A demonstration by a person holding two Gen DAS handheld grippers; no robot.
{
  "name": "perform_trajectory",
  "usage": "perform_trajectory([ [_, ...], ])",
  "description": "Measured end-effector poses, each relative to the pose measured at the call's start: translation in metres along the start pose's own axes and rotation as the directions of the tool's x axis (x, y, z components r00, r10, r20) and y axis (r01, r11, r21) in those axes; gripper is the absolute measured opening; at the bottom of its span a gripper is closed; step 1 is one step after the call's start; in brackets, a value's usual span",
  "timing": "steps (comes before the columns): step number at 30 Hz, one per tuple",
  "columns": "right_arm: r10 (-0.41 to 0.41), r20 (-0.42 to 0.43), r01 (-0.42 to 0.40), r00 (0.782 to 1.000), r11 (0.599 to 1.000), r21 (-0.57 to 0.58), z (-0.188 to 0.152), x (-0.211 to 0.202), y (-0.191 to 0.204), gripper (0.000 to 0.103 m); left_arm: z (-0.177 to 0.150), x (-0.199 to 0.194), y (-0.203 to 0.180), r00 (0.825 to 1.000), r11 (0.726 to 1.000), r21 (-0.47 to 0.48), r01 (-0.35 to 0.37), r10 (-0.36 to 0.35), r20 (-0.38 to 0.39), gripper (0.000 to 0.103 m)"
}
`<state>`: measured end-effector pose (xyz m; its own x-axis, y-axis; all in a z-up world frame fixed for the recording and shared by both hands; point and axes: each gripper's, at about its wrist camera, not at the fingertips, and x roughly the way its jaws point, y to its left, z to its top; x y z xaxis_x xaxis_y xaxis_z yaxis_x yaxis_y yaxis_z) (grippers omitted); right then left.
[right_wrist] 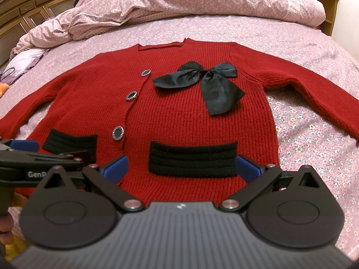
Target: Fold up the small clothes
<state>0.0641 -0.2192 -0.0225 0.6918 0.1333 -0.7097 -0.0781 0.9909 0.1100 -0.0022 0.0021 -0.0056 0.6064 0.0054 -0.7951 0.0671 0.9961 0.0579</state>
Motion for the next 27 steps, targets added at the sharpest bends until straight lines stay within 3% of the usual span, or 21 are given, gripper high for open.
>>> perform_trajectory([
  [27, 0.007, -0.001, -0.007, 1.000, 1.000, 0.005, 0.0001, 0.0009, 0.0010, 0.103, 0.0064, 0.0044, -0.0002, 1.000, 1.000, 0.002, 0.001, -0.001, -0.017, 0.103],
])
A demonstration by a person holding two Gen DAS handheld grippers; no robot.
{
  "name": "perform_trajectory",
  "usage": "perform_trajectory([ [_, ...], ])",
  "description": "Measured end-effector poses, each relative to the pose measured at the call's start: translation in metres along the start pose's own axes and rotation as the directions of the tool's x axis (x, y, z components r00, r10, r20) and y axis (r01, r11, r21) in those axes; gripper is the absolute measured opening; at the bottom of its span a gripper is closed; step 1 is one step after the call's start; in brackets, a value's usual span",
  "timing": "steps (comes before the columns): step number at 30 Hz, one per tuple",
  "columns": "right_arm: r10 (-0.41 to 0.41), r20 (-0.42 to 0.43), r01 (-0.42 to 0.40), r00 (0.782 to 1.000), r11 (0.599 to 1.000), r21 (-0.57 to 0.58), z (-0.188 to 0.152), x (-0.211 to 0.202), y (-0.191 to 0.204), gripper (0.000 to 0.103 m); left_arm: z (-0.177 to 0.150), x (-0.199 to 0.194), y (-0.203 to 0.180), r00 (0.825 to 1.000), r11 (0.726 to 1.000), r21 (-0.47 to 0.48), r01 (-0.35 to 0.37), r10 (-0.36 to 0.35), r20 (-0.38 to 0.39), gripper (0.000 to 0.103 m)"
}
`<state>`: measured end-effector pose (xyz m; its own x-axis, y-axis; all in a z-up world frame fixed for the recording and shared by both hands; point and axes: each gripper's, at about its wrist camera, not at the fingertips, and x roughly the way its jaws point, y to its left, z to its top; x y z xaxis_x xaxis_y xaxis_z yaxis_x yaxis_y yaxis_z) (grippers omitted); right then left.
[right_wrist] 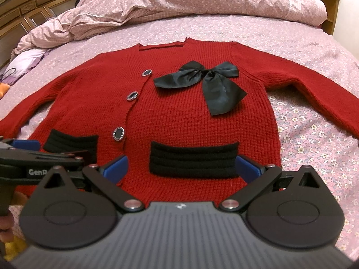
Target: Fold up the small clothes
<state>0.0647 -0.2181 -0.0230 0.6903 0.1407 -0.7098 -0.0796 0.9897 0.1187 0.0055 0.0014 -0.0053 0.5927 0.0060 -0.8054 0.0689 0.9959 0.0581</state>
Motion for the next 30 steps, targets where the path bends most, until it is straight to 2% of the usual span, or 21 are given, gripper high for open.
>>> perform_trajectory([
  [12, 0.027, -0.004, -0.027, 1.000, 0.998, 0.065, 0.008, 0.006, -0.020, 0.103, 0.011, 0.006, 0.002, 1.000, 1.000, -0.009, 0.030, -0.030, 0.010, 0.103],
  [19, 0.012, 0.036, -0.018, 0.999, 0.985, 0.170, 0.028, 0.002, -0.059, 0.103, 0.027, 0.013, 0.004, 1.000, 1.000, 0.018, -0.011, 0.011, 0.024, 0.103],
  [23, -0.044, 0.056, 0.027, 0.997, 0.964, 0.266, 0.039, 0.007, -0.094, 0.103, 0.038, 0.020, 0.006, 1.000, 1.000, 0.008, -0.010, 0.009, 0.020, 0.103],
  [26, -0.058, 0.062, 0.032, 0.996, 0.930, 0.365, 0.045, 0.013, -0.121, 0.103, 0.047, 0.027, 0.006, 1.000, 1.000, 0.007, -0.026, 0.026, 0.013, 0.103],
  [30, -0.099, 0.067, 0.061, 0.993, 0.903, 0.424, 0.051, 0.022, -0.141, 0.103, 0.058, 0.033, 0.003, 1.000, 0.999, 0.015, -0.029, 0.029, 0.007, 0.103],
])
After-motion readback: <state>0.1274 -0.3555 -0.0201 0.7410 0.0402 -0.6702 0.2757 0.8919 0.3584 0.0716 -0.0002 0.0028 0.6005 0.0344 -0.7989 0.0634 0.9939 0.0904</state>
